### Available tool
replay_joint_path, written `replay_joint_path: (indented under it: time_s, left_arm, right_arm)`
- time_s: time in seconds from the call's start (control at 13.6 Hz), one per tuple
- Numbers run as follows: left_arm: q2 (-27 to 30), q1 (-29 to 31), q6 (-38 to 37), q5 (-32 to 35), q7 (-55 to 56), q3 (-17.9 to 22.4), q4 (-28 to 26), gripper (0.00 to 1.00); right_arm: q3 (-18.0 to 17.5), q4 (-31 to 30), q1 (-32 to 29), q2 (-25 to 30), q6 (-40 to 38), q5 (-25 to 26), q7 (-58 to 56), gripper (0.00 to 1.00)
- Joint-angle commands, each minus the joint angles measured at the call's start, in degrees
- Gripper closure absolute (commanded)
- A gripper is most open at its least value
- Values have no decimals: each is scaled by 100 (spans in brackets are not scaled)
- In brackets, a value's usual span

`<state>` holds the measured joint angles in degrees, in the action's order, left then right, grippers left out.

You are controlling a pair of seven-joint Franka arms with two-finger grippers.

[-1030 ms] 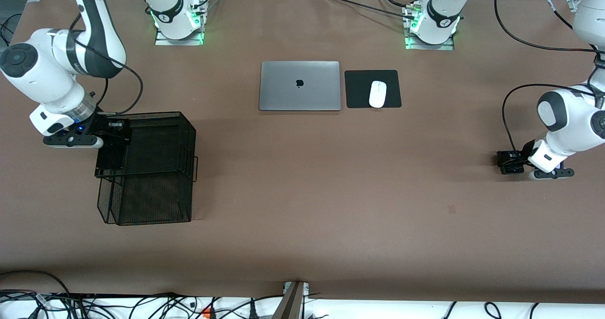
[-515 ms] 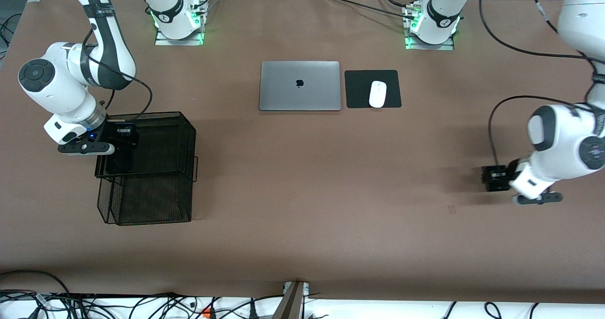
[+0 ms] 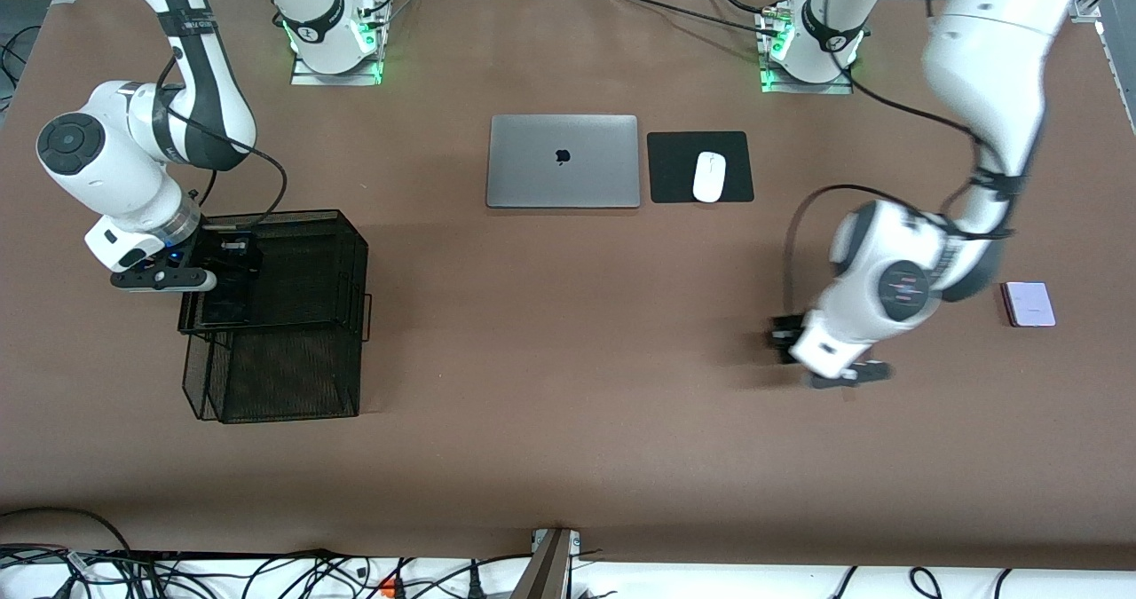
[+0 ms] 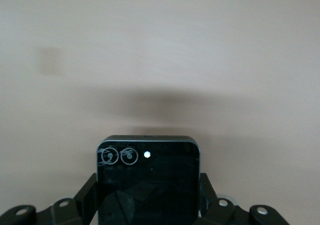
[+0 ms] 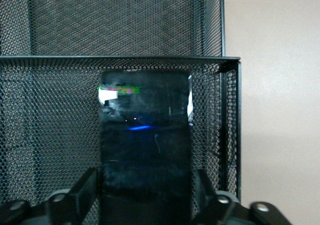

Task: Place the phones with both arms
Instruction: 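Place the flip phone mid-table with the left gripper while the right gripper withdraws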

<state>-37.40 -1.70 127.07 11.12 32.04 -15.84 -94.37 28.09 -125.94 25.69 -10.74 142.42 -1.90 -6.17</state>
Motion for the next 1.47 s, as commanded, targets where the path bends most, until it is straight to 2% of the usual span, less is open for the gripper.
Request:
replay_joint_path:
  time_s: [0.0,0.15,0.29,0.52,0.74,0.96,1.1,1.4]
  left_arm:
    - [-258,-829,-348,-13,828,90,628,100]
    - [-556,-1418,-437,-13,1364,99,1067,100]
    - [-872,-1858,-429,-22,1673,99,1367,100]
    - [-1443,-2430,-402,-13,1788,151,2113,100]
    - [-1884,-2721,-402,4,1780,160,2852,100]
    - [-2138,-2975,-358,49,1666,274,3186,100]
    - [-2315,-3327,-358,40,1683,651,3398,100]
    - [-2377,-3451,-358,40,1701,767,3398,100]
  right_arm:
    - [21,69,-46,116,14,-126,-166,0]
    - [39,314,-46,160,-169,-126,-166,0]
    - [91,875,-55,143,-957,-126,-139,0]
    - [92,1640,-55,116,-1987,-126,-87,0]
    - [91,2353,-64,72,-2840,-126,80,0]
    - [48,2627,6,-7,-3106,-126,404,0]
    - [21,2645,33,-7,-3106,-135,677,0]
    - [-14,2662,173,-7,-3106,-170,1073,0]
